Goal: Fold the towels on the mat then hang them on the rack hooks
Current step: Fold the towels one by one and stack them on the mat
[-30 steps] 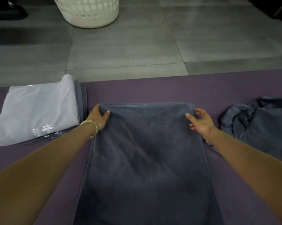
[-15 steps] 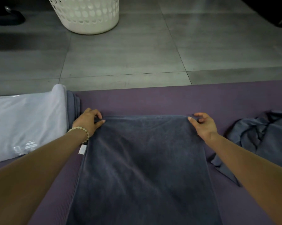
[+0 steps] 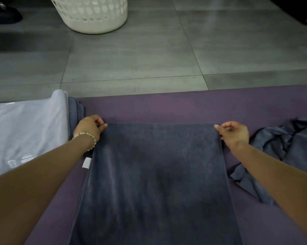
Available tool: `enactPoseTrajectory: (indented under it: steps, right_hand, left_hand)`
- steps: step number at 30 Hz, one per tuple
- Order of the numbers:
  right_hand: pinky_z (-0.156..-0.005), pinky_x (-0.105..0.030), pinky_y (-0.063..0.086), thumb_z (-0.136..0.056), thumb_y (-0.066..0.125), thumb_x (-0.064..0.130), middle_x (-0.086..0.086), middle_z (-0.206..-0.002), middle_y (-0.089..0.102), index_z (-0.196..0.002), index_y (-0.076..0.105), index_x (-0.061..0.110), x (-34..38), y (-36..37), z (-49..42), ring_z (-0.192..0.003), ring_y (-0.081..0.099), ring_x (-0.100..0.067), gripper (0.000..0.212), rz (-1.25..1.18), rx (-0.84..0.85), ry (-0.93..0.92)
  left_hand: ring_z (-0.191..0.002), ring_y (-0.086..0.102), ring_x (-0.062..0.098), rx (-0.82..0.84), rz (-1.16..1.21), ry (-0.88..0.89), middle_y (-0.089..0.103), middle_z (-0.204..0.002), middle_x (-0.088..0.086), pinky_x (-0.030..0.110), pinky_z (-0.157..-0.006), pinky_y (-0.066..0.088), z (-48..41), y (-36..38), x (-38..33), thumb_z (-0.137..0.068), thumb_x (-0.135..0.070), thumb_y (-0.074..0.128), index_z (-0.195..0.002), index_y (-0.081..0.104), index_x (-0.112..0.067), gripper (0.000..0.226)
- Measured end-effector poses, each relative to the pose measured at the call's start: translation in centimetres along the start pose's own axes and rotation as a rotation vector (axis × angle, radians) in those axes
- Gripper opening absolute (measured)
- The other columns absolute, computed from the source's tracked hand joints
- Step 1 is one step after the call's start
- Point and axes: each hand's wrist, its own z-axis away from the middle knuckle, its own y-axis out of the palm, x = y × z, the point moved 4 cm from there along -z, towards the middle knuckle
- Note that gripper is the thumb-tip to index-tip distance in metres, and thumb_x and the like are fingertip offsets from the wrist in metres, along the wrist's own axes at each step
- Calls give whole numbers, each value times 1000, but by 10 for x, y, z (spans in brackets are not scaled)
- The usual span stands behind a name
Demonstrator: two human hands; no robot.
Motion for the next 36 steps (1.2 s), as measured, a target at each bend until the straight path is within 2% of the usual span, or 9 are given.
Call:
enactPoseTrajectory:
  steps: [4,6,9,13,17,23,29,32,36]
  right_hand:
    - [-45,-13,48,-83,73,17,-6,-68,61,-76,60,12,3,2,3,-37,53,5,16,2,-34,41]
    - [-62,-26,53,-85,69,16,-8,-76,65,-91,63,7,5,3,9,-43,57,3,13,83,5,57]
    - [-90,-36,47,-89,62,18,-8,-100,64,-115,56,9,15,7,39,-90,63,-19,28,265,40,-126]
    - [-112,-38,31,-91,54,36,-10,-141,48,-133,52,11,11,25,116,-132,43,-26,49,396,245,-553]
    - [-119,-32,2,-88,18,69,10,-157,13,-148,29,29,-23,29,185,-146,7,-10,73,607,462,-643]
    - [-119,-35,12,-86,64,42,0,-158,19,-149,27,20,-50,-24,234,-146,16,-21,76,514,360,-346]
    - [-109,-46,30,-71,81,37,-16,-134,39,-138,41,9,-76,-76,272,-128,33,-34,83,400,232,21]
    - [-96,-47,45,-60,85,46,-16,-119,52,-118,49,3,-92,-89,287,-113,51,-34,81,302,249,111]
    - [-85,-37,48,-74,80,29,-12,-111,64,-115,55,2,-103,-95,303,-106,60,-32,55,314,394,172]
  left_hand:
    - [-92,59,35,-70,-11,-60,62,-107,18,43,-83,50,6,4,0,-91,-18,61,-92,59,-11,7]
    - [-104,55,38,-85,-39,-55,48,-129,18,45,-88,46,14,5,-3,-91,-15,59,-116,55,-9,26]
    - [-128,36,38,-144,-100,79,27,-151,15,47,-103,34,50,12,-13,-93,-24,56,-141,37,-9,54]
    - [-145,14,30,32,-134,225,12,-159,6,39,-118,10,114,37,3,-94,-53,40,-151,19,-17,70]
    - [-147,6,25,126,-275,221,4,-159,-2,40,-119,7,168,44,48,-76,-75,6,-151,8,-25,90]
    - [-116,44,23,168,209,-166,47,-123,4,43,-104,39,239,20,89,-74,-45,73,-135,37,-21,75]
    - [-101,61,13,591,374,-304,65,-109,-6,20,-85,46,289,21,92,-79,-35,74,-115,60,-20,42]
    - [-93,62,8,512,462,-307,66,-100,-9,14,-74,46,314,19,90,-82,-39,70,-106,60,-22,31]
    - [-81,64,11,351,499,-339,68,-86,-4,15,-63,45,338,8,99,-87,-35,65,-87,64,-16,19]
